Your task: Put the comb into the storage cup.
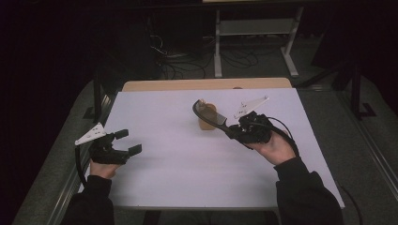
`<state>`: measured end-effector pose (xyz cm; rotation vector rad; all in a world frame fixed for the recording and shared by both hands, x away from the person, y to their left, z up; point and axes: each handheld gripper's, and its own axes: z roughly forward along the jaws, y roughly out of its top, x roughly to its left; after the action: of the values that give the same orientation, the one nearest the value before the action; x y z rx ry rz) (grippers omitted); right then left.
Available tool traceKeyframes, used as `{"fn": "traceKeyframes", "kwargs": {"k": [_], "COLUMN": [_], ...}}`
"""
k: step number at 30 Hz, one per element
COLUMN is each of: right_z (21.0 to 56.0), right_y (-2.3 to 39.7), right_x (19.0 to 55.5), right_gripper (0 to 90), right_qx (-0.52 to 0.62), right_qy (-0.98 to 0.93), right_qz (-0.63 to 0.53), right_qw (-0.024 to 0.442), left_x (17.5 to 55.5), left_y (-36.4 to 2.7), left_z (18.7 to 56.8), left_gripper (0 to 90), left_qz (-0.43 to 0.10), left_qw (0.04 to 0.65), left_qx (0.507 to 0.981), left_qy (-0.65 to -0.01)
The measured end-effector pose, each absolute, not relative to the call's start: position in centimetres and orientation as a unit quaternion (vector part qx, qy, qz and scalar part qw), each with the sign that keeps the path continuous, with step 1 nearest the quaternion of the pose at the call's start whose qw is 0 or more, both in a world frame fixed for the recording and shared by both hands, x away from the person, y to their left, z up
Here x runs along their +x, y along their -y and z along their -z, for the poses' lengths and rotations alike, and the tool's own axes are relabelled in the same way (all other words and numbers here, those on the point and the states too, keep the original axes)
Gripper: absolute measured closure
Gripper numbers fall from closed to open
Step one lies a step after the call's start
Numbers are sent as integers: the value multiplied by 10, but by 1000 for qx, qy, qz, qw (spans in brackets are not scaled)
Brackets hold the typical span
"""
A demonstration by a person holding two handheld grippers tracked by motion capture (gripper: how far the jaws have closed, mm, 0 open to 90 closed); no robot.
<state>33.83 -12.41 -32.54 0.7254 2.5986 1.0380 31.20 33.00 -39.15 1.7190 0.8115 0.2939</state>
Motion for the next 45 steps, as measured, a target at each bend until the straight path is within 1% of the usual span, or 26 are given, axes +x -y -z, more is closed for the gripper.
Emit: {"fn": "traceKeyframes", "kwargs": {"k": [17, 21, 31, 36, 45], "right_z": [310, 307, 302, 301, 300], "right_y": [110, 106, 98, 94, 85], "right_x": [342, 342, 344, 345, 347], "right_gripper": [711, 711, 711, 711, 711], "right_qx": [229, 226, 214, 211, 202], "right_qy": [-889, -888, -888, -887, -885], "right_qz": [-372, -375, -379, -382, -390], "right_qw": [141, 144, 149, 149, 153], "left_x": [324, 326, 336, 340, 346], "left_y": [-309, -303, -288, -278, -268], "left_z": [370, 367, 355, 351, 345], "left_gripper": [0, 0, 0, 0, 0], "left_qz": [-123, -131, -120, -113, -97], "left_qw": [574, 567, 578, 570, 584], "left_qx": [743, 747, 747, 755, 749], "left_qy": [-322, -320, -307, -304, -298]}}
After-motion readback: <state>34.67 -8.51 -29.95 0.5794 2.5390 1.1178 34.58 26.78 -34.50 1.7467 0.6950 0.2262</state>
